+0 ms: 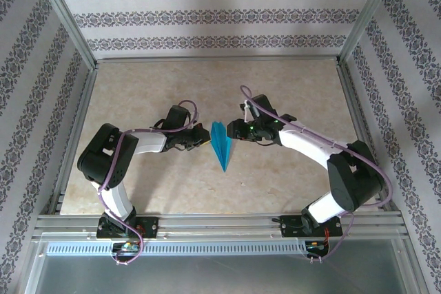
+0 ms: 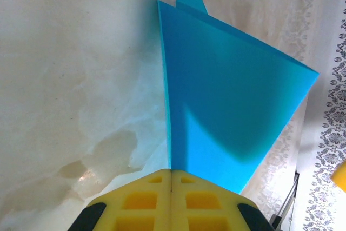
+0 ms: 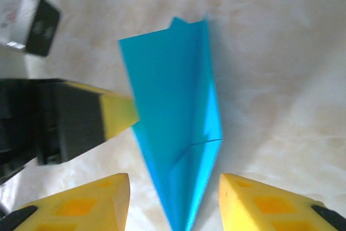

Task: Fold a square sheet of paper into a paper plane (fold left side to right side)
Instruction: Pick up the paper plane at the center of the table.

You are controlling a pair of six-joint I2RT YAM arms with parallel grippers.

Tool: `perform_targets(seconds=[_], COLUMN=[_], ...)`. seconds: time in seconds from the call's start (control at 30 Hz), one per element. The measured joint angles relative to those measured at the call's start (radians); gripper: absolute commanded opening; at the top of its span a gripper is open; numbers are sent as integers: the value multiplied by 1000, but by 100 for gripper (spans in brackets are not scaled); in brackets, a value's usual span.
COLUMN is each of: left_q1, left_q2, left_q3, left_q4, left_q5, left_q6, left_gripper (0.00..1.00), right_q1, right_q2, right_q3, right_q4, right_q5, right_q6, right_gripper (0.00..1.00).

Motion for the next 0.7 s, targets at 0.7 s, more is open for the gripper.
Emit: perform_targets(seconds=[0.7], left_q1=[-6], left_q2=[-4], left_q3=[4], left_q4=[1], left_q5=[0], left_q6=[-2], left_gripper=[0], right_q1=[117], right_q2=[224], right_q3=[102], right_q4=[-36], right_q5=[29], right_q6=[5], right_gripper=[54])
